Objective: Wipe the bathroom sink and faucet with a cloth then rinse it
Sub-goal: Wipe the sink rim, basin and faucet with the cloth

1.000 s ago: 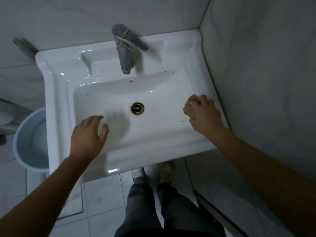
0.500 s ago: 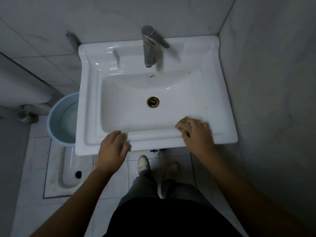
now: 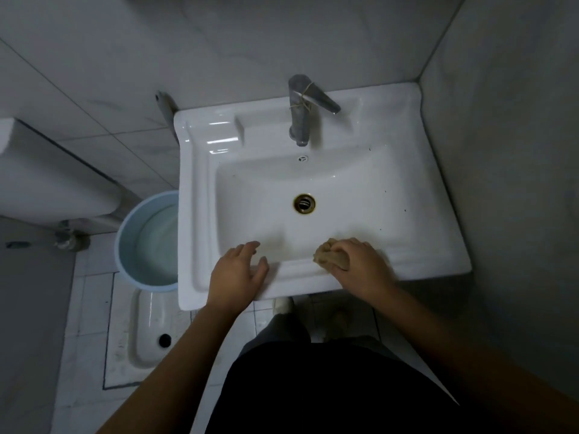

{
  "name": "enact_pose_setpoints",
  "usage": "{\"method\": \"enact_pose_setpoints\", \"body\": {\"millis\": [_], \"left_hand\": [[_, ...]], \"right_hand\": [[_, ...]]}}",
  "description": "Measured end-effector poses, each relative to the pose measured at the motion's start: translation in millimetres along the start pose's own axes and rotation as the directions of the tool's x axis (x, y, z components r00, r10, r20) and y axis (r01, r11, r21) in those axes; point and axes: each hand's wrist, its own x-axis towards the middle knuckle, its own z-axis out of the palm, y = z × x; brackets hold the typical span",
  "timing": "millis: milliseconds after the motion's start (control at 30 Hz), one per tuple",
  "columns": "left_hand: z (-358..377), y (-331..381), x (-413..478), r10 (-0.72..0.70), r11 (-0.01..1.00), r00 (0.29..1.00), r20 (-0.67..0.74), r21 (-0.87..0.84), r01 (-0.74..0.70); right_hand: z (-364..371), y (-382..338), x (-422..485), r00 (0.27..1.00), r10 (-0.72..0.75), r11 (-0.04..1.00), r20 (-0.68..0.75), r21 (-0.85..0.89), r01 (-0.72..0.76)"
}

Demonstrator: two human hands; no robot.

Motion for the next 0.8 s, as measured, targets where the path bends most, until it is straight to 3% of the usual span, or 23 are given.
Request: {"method": "enact_pose_setpoints", "body": {"millis": [67,167,333,467,667,800], "left_hand": [[-14,1,25,0.052,0.998,0.998,-0.038,-0.02,-0.053],[-39,9,71,0.144,0.989,0.984,-0.102,-0.027,-0.148],[-78,50,145,0.27,0.96,0.946,-0.177,-0.03,-0.279],[-97,93,196,0.427,0.904,0.885,-0.187,0.056,-0.425],[-92,124,245,0.476,0.824,0.879,0.035,0.333,-0.459],[-86,127,255,0.503,0.81,0.862,-0.057,0.38,-0.447]], "right_hand": [[-1,-10,11,0.994,0.104,0.983,0.014,0.149,-0.105],[-12,-27,31,0.965,0.262,0.85,0.005,0.472,-0.234],[-52,-51,64,0.924,0.375,0.659,-0.067,0.72,-0.215],[-89,-60,84,0.914,0.387,0.613,-0.12,0.775,-0.157],[-112,-63,99,0.916,0.385,0.548,-0.117,0.827,-0.125],[-115,-61,103,0.911,0.401,0.535,-0.093,0.832,-0.15]]}}
